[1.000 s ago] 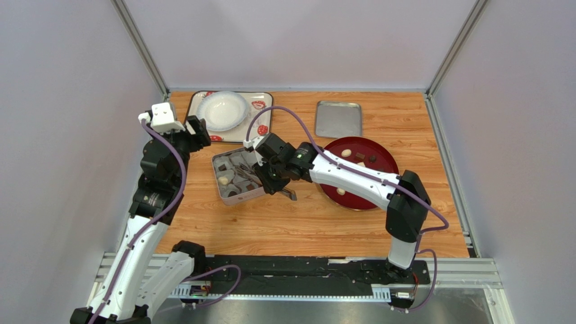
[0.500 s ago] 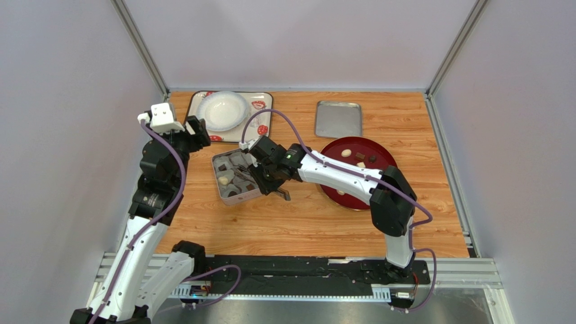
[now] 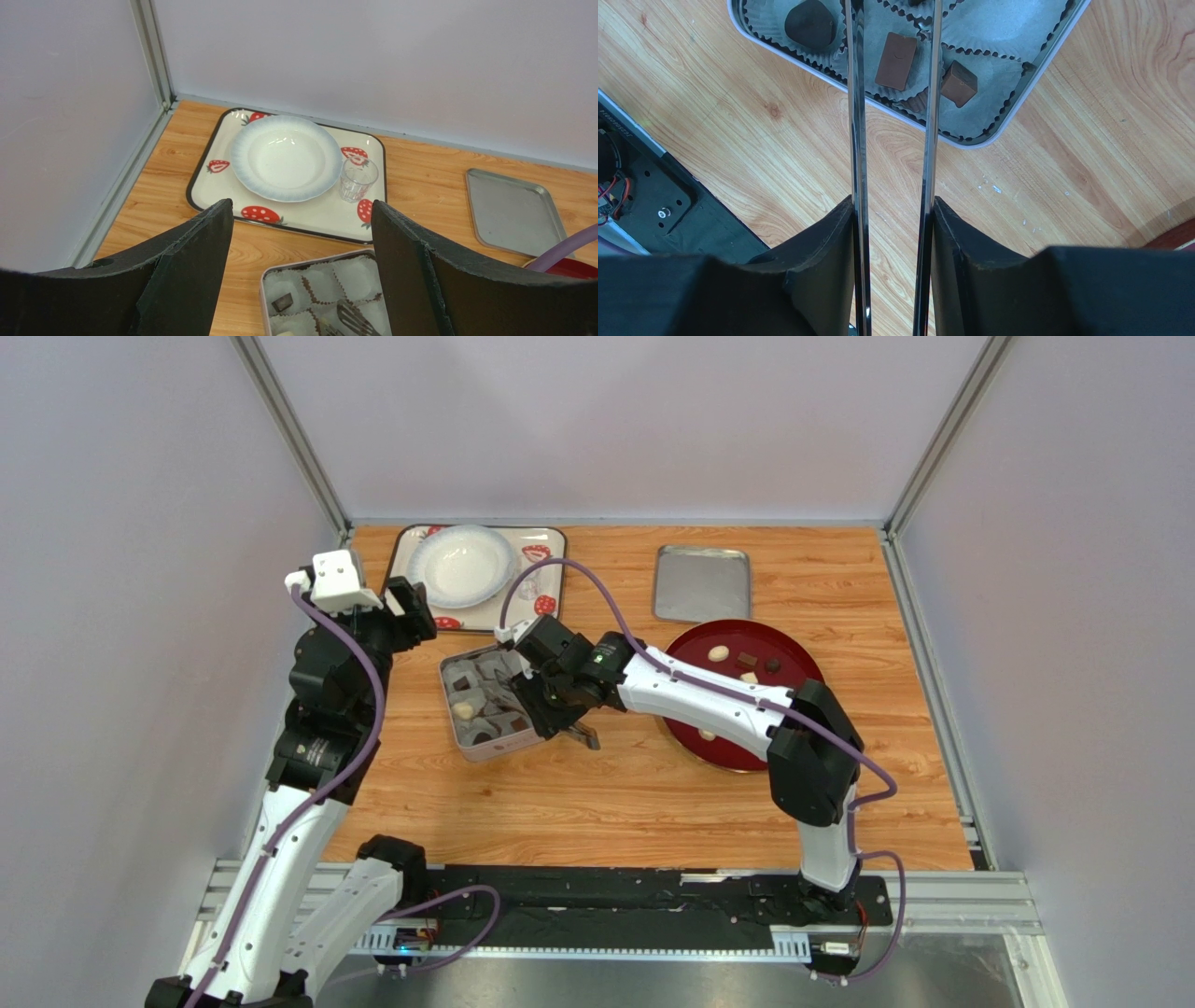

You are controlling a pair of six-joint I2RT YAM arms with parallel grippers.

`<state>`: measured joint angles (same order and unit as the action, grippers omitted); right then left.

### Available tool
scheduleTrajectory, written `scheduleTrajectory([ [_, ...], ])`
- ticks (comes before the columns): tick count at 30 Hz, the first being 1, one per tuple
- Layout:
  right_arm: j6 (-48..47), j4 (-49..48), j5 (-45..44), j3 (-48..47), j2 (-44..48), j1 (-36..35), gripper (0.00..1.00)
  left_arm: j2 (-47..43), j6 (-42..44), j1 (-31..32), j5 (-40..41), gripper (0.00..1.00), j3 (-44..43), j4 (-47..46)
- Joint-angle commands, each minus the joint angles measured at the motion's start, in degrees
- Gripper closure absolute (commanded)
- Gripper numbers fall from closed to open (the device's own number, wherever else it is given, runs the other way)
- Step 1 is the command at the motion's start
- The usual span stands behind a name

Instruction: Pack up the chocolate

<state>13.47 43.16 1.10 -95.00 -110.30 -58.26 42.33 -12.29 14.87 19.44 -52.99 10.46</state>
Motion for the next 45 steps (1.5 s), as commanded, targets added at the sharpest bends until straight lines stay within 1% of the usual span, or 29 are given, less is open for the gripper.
scheduleTrajectory([
  [1,0.6,-1.6,-0.6,-2.4,2.5,-0.1,0.60,-0.8,0.5,-0.4,-0.7,0.20,-2.0,-1.3],
  [5,1.0,-1.1,-1.1,-1.8,5.9,-0.2,0.69,-0.8,0.6,-0.4,-0.6,0.20,-1.9,-1.3],
  [6,1.2,-0.8,-3.2,-1.4,6.7,-0.1,0.69,-0.8,0.5,-0.4,-0.7,0.20,-2.0,-1.3],
  [13,4.6,3.8,-8.2,2.3,14.0,0.8,0.71,-1.1,0.2,-0.3,-1.2,0.20,-1.9,-1.4],
  [16,6.3,6.0,-10.3,5.8,16.6,2.1,0.71,-1.1,0.0,-0.4,-1.8,0.20,-1.9,-1.4],
  [20,10.2,8.9,-11.9,11.9,23.0,4.5,0.71,-1.1,-0.1,-0.4,-2.4,0.20,-1.9,-1.4],
  [26,15.1,12.3,-12.5,23.2,31.8,10.1,0.71,0.5,-0.4,-0.4,-3.1,0.20,-2.5,-0.6],
  [31,19.6,13.9,-10.9,32.1,40.2,18.4,0.71,1.4,-0.8,-0.4,-4.2,0.20,-2.7,-0.2],
  [35,20.1,14.8,-11.1,35.8,44.6,26.2,0.71,2.3,-0.8,-0.4,-4.5,0.20,-3.1,0.3],
  [38,19.5,15.6,-11.0,37.7,46.4,30.3,0.71,2.6,-0.9,-0.4,-4.9,0.20,-3.2,0.3],
  [41,19.2,17.0,-10.1,38.8,47.4,32.4,0.71,2.8,-0.9,-0.4,-4.9,0.20,-3.3,0.4],
  [45,19.0,19.9,-9.2,40.0,48.1,32.8,0.70,2.8,-0.8,-0.4,-5.1,0.20,-3.4,0.4],
])
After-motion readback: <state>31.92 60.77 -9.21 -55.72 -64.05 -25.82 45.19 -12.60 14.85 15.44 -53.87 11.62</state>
